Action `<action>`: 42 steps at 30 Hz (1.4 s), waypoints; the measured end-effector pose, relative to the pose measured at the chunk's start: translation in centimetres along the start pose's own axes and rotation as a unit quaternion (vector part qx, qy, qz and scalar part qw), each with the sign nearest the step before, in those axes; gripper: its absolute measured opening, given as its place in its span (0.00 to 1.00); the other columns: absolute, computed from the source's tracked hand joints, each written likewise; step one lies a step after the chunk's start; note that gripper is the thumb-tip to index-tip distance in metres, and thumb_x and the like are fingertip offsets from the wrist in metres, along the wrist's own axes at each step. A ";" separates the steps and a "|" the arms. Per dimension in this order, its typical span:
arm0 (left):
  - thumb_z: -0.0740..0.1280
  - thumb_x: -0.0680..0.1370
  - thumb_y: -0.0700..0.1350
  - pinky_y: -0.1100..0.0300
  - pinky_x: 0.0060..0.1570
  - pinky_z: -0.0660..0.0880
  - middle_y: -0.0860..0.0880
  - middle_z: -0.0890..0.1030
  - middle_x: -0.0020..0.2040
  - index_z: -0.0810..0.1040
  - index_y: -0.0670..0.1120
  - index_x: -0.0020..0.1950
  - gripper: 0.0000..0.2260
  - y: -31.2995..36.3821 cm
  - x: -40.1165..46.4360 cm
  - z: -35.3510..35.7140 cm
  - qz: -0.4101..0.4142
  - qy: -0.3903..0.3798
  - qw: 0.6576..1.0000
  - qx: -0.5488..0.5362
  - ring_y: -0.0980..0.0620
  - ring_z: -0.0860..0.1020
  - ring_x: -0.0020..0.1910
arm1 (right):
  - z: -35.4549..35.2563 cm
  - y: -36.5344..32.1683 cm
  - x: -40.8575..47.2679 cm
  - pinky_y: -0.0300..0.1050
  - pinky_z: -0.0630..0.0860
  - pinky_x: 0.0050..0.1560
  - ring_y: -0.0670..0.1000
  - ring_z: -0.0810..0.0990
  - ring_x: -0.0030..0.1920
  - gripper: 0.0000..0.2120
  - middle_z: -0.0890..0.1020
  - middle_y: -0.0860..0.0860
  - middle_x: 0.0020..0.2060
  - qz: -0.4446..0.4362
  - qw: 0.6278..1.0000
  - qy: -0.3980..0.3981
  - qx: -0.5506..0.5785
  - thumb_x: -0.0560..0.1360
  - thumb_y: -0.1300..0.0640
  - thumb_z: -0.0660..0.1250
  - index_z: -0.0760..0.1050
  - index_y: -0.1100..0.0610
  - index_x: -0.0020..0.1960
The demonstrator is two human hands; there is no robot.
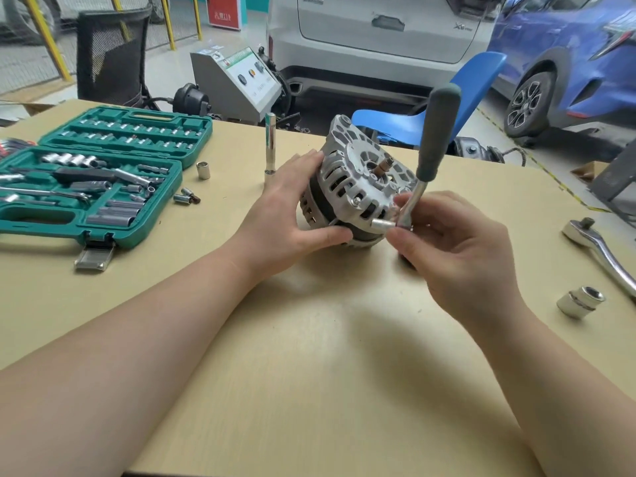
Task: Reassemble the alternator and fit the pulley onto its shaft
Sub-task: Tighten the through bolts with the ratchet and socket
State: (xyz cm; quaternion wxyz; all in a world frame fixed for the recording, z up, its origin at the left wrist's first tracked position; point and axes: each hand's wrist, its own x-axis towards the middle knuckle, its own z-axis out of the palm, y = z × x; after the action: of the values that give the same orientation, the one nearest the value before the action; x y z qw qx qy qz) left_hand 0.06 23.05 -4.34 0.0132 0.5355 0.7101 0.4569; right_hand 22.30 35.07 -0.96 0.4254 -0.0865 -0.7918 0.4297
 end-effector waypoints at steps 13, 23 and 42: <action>0.84 0.71 0.56 0.78 0.74 0.54 0.50 0.68 0.84 0.60 0.49 0.87 0.51 1.0 0.0 0.8 -0.026 0.028 0.999 -0.022 0.57 0.63 0.81 | -1.6 -2.5 4.7 0.51 0.82 0.52 0.57 0.85 0.53 0.10 0.86 0.56 0.54 -0.262 0.904 -0.121 -0.316 0.78 0.70 0.70 0.88 0.59 0.52; 0.83 0.72 0.55 0.66 0.79 0.58 0.52 0.67 0.84 0.58 0.50 0.87 0.50 1.4 0.0 0.7 -0.039 0.018 0.998 -0.036 0.56 0.62 0.83 | -1.3 -2.5 5.0 0.54 0.84 0.52 0.58 0.86 0.54 0.12 0.86 0.56 0.56 -0.266 0.894 -0.152 -0.326 0.80 0.67 0.65 0.88 0.59 0.51; 0.83 0.72 0.58 0.42 0.82 0.62 0.48 0.58 0.85 0.61 0.56 0.84 0.47 3.2 0.7 2.9 -0.027 0.051 0.995 -0.080 0.47 0.57 0.84 | -0.8 -4.7 7.2 0.55 0.81 0.42 0.62 0.83 0.42 0.11 0.84 0.56 0.47 -0.260 0.837 -0.229 -0.424 0.73 0.69 0.76 0.85 0.61 0.54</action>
State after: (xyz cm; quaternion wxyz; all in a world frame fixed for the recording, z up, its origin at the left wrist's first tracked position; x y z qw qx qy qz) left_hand 3.64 25.45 -3.53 0.0315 0.4896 0.6851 0.5385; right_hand 19.53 36.29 7.15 0.2494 0.0516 -0.9647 -0.0671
